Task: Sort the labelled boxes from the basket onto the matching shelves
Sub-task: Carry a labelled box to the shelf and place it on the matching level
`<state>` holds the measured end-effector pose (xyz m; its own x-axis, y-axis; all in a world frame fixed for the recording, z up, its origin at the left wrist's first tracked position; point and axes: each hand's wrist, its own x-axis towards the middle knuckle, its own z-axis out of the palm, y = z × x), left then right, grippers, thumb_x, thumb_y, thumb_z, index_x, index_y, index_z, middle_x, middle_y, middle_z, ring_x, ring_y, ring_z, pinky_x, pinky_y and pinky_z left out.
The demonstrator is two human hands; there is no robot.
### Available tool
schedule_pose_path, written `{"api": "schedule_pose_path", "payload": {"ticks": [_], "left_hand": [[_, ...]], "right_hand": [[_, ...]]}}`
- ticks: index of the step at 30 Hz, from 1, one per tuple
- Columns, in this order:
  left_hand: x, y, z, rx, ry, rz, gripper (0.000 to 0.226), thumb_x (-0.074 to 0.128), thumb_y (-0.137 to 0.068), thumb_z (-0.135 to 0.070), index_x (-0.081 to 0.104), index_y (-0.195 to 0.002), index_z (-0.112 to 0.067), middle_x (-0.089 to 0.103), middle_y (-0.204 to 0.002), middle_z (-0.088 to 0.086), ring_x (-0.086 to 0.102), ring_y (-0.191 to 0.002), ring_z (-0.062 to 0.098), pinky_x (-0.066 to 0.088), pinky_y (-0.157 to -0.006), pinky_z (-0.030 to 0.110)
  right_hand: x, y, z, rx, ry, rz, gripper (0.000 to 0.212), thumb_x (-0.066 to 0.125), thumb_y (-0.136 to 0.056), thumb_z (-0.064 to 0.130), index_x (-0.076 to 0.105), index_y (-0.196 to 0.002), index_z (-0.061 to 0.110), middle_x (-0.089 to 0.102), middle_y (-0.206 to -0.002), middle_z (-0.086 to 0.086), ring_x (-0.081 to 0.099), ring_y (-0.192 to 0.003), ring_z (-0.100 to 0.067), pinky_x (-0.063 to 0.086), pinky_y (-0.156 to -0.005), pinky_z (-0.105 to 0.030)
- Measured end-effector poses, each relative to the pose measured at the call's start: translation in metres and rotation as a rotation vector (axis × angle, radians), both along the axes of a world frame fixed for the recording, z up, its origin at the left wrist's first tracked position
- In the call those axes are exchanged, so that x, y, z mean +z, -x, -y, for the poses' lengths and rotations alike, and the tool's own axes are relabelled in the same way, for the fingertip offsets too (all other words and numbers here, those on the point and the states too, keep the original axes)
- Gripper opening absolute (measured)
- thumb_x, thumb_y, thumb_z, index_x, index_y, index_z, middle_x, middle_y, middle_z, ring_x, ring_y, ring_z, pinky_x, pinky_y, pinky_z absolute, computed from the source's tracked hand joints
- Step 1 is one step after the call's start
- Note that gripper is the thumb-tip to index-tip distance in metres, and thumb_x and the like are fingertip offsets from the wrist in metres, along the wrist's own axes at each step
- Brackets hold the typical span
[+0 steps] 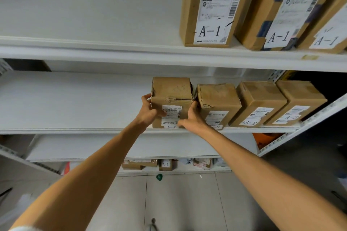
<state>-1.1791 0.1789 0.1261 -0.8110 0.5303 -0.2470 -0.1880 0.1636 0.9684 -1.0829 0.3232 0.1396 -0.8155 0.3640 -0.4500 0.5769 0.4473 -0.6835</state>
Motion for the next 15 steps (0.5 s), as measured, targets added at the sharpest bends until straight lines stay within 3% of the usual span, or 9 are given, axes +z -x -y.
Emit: {"api": "schedule_pose_path", "payload": {"ticks": [5,9,11,15], "left_hand": [[0.003,-0.018,0.007,-0.033,0.065,-0.023,0.094,0.066,-0.078,0.013,0.007,-0.147,-0.013,0.045,-0.132,0.009,0.051,-0.106,0.015,0.054,-0.077,0.025],[0.010,-0.041,0.007,0.064,0.233,-0.184,0.087,0.074,-0.078,-0.001,0.020,-0.146,-0.010,0.042,-0.132,-0.001,0.049,-0.102,0.009,0.050,-0.069,0.012],[0.012,-0.051,0.007,0.152,0.363,-0.371,0.081,0.077,-0.076,-0.011,0.031,-0.142,-0.010,0.043,-0.134,0.002,0.047,-0.115,0.016,0.042,-0.082,0.014],[0.017,-0.071,0.010,0.157,0.491,-0.526,0.073,0.078,-0.075,-0.017,0.040,-0.137,-0.008,0.048,-0.137,0.009,0.050,-0.122,0.024,0.041,-0.090,0.027]], "right_hand": [[0.004,-0.002,0.003,-0.084,-0.061,-0.045,0.091,0.065,-0.083,0.007,0.001,-0.149,0.008,0.027,-0.152,-0.011,0.034,-0.135,-0.027,0.038,-0.106,-0.032],[0.010,-0.011,0.011,-0.016,-0.070,-0.056,0.096,0.060,-0.090,0.015,-0.013,-0.152,0.008,0.018,-0.158,-0.011,0.029,-0.140,-0.028,0.035,-0.109,-0.033],[0.017,-0.019,0.014,0.023,-0.109,-0.069,0.094,0.058,-0.092,0.020,-0.014,-0.152,0.006,0.012,-0.161,-0.010,0.024,-0.143,-0.029,0.033,-0.110,-0.035],[0.024,-0.030,0.014,0.155,-0.228,-0.104,0.067,0.063,-0.088,0.018,0.026,-0.142,0.006,0.037,-0.141,-0.013,0.042,-0.129,-0.029,0.042,-0.099,-0.034]]}}
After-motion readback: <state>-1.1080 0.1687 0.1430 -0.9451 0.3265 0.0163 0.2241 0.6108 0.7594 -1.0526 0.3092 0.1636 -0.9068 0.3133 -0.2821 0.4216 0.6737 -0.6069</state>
